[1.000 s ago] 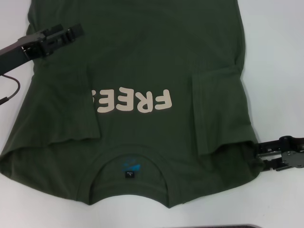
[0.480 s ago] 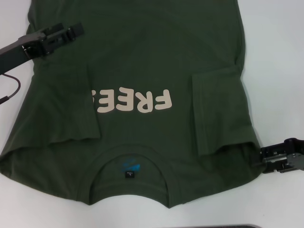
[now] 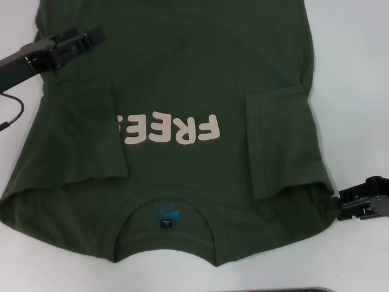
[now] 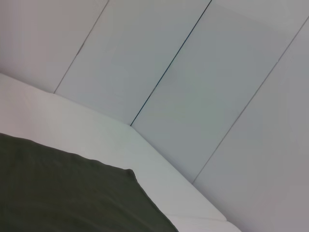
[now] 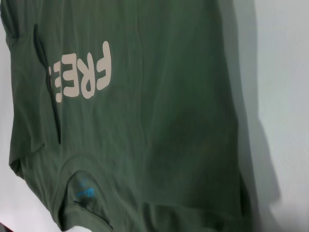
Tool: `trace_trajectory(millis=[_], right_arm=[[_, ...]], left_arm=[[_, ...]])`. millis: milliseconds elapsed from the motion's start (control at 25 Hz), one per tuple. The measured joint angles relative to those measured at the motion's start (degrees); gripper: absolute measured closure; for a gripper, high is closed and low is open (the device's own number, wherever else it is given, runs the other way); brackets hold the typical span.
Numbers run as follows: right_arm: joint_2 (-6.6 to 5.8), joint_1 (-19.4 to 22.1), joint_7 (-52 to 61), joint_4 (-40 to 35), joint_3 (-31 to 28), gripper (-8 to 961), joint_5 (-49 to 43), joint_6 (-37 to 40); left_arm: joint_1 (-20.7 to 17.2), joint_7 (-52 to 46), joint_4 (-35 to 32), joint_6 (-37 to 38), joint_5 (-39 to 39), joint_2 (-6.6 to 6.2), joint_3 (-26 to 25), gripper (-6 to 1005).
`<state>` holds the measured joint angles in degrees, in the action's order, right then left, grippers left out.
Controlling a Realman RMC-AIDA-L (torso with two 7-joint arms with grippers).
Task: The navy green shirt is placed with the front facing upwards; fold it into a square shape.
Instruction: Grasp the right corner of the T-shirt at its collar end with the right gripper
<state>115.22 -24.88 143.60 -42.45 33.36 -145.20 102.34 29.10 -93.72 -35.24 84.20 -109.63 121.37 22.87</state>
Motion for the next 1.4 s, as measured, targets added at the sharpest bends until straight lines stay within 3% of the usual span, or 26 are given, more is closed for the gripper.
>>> trace_trajectory(millis=[1400], right_arm=[[0.62, -1.0, 0.4, 0.0, 3.1, 708, -1.5, -1.2]], left_arm=[[-0.4, 0.1, 0.0, 0.0, 0.5, -0.09, 0.0, 92]])
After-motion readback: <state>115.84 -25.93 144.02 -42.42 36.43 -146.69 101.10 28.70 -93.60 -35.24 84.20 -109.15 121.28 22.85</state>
